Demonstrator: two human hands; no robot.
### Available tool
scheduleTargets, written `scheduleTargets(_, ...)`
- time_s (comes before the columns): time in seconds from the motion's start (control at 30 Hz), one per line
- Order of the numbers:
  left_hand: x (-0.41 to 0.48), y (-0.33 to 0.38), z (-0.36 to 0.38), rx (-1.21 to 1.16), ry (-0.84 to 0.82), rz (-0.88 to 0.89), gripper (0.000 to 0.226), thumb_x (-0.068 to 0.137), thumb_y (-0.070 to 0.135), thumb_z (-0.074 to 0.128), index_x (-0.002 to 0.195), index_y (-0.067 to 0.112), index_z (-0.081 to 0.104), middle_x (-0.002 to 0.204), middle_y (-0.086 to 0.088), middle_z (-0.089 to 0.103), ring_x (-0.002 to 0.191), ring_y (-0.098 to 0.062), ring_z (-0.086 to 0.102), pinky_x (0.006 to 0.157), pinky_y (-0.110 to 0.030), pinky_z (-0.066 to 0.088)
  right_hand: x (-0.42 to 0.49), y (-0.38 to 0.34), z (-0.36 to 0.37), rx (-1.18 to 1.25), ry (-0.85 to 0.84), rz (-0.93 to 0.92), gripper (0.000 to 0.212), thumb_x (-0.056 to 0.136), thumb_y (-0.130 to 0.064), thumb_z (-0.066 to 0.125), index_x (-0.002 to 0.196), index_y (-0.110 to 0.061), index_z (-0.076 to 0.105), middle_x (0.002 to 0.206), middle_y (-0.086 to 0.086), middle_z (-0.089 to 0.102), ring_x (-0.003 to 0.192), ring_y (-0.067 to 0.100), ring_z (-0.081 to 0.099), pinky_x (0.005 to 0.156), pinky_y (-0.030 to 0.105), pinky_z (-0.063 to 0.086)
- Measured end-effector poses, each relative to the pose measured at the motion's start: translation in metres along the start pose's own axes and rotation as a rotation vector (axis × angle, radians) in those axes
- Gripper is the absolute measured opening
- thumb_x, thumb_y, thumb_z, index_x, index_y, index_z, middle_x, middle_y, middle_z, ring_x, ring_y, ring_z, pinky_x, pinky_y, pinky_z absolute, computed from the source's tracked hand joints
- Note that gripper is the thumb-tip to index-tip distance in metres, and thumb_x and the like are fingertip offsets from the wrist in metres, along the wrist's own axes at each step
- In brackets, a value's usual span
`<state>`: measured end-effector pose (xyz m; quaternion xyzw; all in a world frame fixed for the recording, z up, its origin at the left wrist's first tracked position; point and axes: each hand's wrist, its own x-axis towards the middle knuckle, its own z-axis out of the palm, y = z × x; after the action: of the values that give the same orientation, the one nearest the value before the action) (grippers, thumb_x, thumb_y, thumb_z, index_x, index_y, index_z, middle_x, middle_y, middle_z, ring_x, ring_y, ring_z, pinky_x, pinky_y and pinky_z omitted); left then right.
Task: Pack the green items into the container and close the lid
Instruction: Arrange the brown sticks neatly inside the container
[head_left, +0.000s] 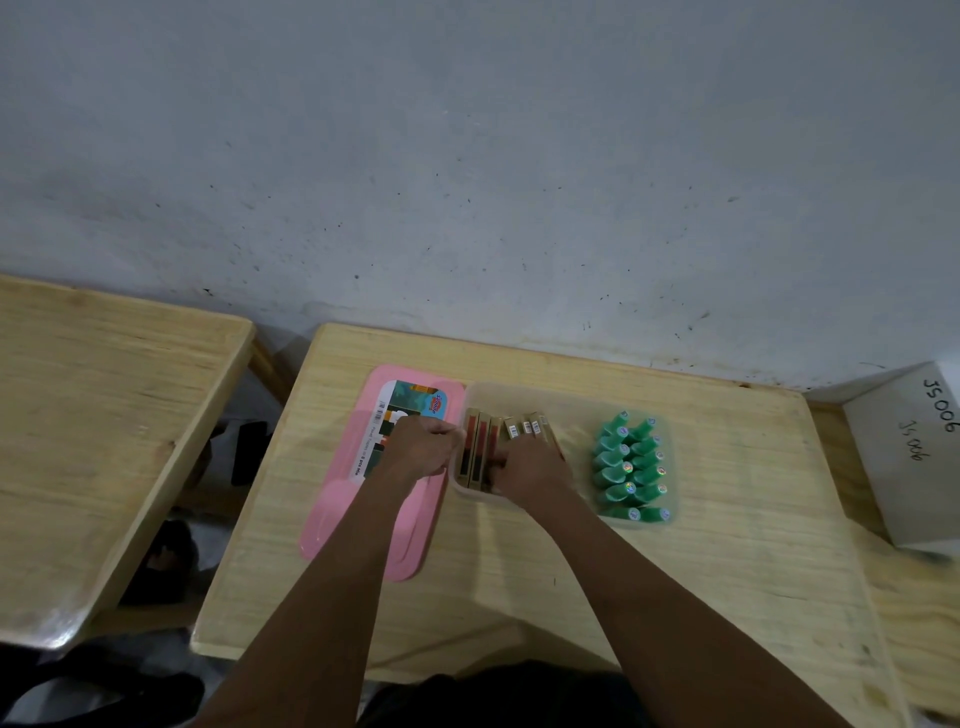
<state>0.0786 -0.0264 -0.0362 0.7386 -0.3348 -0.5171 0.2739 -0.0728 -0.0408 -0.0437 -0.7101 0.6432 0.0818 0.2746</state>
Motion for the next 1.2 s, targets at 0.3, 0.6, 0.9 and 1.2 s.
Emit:
scheduleTargets(0.3, -0.001, 0.002, 0.0, -0.008, -0.012, -0.004, 0.014, 0.089, 0.016, 0.064, 0.099, 0.006, 0.068, 0.087, -0.003, 0.061, 0.078, -0.017, 0.059, 0.084, -0.039, 0.058, -0.008, 0.016, -0.017, -0.227, 0.167, 0.106, 0.019, 0.093, -0.025, 0.054, 0.104, -0.014, 0.065, 0.102, 0.006, 0.072, 0.094, 0.025, 0.07, 0.066, 0.03, 0.043)
scheduleTargets(0.6, -0.002, 0.002, -0.001, -0.033, -0.013, -0.003, 0.014, 0.089, 0.015, 0.064, 0.097, 0.004, 0.069, 0.083, -0.005, 0.062, 0.073, -0.017, 0.058, 0.082, -0.039, 0.057, -0.005, 0.016, -0.021, 0.184, 0.006, 0.145, 0.033, 0.088, -0.038, 0.056, 0.085, -0.009, 0.07, 0.074, 0.001, 0.07, 0.066, 0.016, 0.062, 0.067, 0.029, 0.051)
scheduleTargets(0.9, -0.003, 0.003, -0.003, -0.046, -0.025, -0.015, 0.005, 0.088, 0.014, 0.065, 0.086, 0.01, 0.067, 0.085, -0.005, 0.061, 0.074, -0.017, 0.058, 0.082, -0.039, 0.057, -0.002, 0.041, -0.031, 0.855, -0.194, 0.294, 0.019, 0.094, -0.022, 0.053, 0.081, -0.012, 0.063, 0.077, 0.009, 0.046, 0.056, 0.015, 0.039, 0.052, 0.029, 0.031)
scheduleTargets(1.2, -0.001, 0.001, -0.002, -0.059, -0.023, -0.023, 0.009, 0.088, 0.015, 0.065, 0.08, 0.015, 0.066, 0.085, -0.005, 0.062, 0.077, -0.018, 0.058, 0.084, -0.042, 0.058, -0.004, 0.012, -0.014, 0.754, -0.198, 0.117, 0.011, 0.093, -0.016, 0.059, 0.094, -0.016, 0.07, 0.096, 0.008, 0.071, 0.082, 0.02, 0.064, 0.063, 0.029, 0.052)
